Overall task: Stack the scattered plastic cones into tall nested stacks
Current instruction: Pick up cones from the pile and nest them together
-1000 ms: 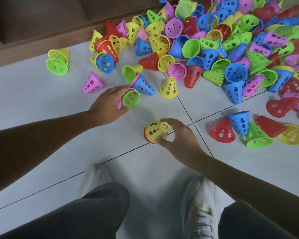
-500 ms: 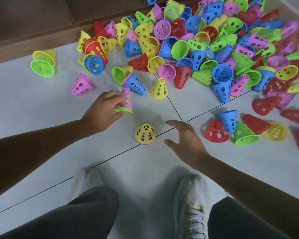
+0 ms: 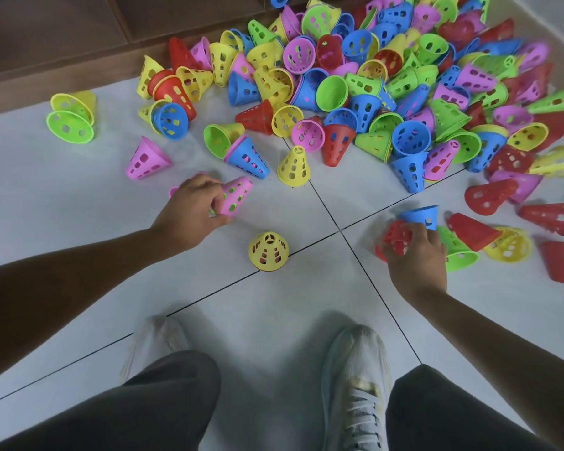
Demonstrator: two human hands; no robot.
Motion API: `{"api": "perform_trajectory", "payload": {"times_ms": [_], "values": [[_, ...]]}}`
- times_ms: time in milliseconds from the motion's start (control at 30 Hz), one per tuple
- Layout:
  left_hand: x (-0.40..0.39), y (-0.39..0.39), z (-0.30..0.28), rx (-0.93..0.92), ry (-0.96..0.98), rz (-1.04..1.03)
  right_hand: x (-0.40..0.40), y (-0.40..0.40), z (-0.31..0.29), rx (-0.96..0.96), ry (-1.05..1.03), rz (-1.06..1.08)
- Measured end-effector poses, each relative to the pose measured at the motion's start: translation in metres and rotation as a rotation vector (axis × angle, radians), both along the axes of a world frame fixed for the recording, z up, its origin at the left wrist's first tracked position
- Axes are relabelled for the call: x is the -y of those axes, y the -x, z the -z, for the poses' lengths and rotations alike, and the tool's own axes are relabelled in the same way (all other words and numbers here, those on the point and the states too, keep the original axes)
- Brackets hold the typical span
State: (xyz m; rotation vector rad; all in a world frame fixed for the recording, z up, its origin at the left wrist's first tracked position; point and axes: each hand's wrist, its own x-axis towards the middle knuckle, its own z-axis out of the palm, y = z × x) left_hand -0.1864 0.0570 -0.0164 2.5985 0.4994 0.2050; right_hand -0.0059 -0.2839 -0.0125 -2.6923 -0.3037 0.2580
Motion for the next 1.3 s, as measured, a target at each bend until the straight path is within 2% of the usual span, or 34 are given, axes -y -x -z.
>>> {"api": "perform_trajectory", "payload": {"times_ms": [200,533,800,1000,1067,1300], "values": [[0.003,0.001,0.001,-0.058,-0.023,-0.08,-0.006,0.003,-0.001,-0.083,-0.088,0.018],[0.005,0.0,-0.014,-0.087,0.013,0.018,-0.015,0.003,-0.002,-0.207,-0.213,0.135],[0.035,-0.003,-0.043,0.108,0.665,-0.14,-0.022,0.012,-0.009,-0.365,-0.373,0.306],[0.067,0.005,-0.049,0.124,0.873,-0.144,-0.031,0.024,-0.009,-0.575,-0.536,0.372],[0.073,0.008,-0.046,0.088,0.855,-0.104,-0.035,0.028,-0.011,-0.639,-0.579,0.38],[0.086,0.012,-0.027,-0.044,0.557,0.042,-0.046,0.047,-0.025,-0.863,-0.833,0.433]]}}
